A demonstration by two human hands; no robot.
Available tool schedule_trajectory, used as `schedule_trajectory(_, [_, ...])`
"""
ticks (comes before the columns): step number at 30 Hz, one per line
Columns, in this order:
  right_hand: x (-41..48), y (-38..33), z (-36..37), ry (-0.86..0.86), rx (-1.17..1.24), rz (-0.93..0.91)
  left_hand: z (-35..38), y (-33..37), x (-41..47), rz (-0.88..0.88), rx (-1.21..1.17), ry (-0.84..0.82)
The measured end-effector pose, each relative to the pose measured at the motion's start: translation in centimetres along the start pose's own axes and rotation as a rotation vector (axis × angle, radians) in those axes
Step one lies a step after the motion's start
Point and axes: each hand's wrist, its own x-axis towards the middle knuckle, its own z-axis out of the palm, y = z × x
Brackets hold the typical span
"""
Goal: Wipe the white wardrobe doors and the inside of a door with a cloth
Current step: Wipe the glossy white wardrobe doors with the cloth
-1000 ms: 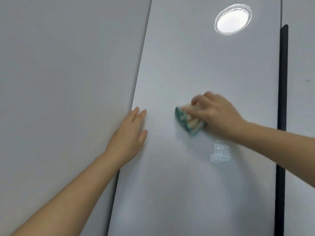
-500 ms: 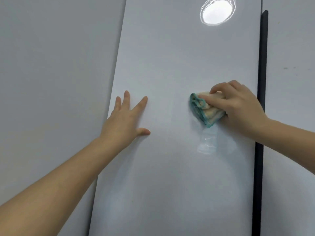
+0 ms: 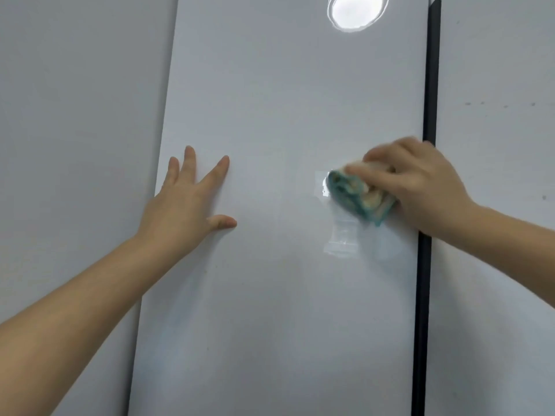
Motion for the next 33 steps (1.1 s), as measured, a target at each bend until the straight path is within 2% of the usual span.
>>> schedule_trajectory(2, [0.5, 0.4, -0.1, 0.016, -0.016, 0.127, -0.1, -0.1, -0.1, 0.006, 0.021, 0.003])
schedule_trajectory(4, [-0.8, -1.1, 0.0, 0.026, -0.026, 0.144, -0.3, -0.1, -0.2, 0.015, 0.051, 0.009])
schedule_trajectory(6, [-3.6, -3.3, -0.2, 0.008, 0.002, 0.095, -0.4, -0.2, -0.3, 0.017, 0.076, 0.009])
schedule_trajectory(9, [-7.6, -6.0, -0.9, -0.052, 0.039, -0.077, -0.5, -0.2, -0.4, 0.019, 0.087, 0.001])
schedule_trajectory(12, [-6.9, -5.0, -1.1, -0.077, 0.074, -0.124, -0.6, 0.0, -0.5, 0.009, 0.078, -0.010])
schedule_trajectory(19, [3.6, 3.1, 0.4, 0.062, 0.049, 0.250, -0.9, 0.2, -0.6, 0.005, 0.079, -0.011])
schedule_trajectory(24, [5.4, 2.8, 1.0, 0.091, 0.085, 0.450, -1.0, 0.0, -0.6, 0.009, 0.091, -0.010])
schedule_trajectory(27, [1.1, -0.8, 0.3, 0.066, 0.121, 0.325, -1.0, -0.1, -0.6, 0.008, 0.091, -0.025])
schedule_trajectory(33, [-10.2, -10.2, -1.1, -0.144, 0.175, -0.142, -0.7, 0.0, -0.9, 0.012, 0.091, -0.070])
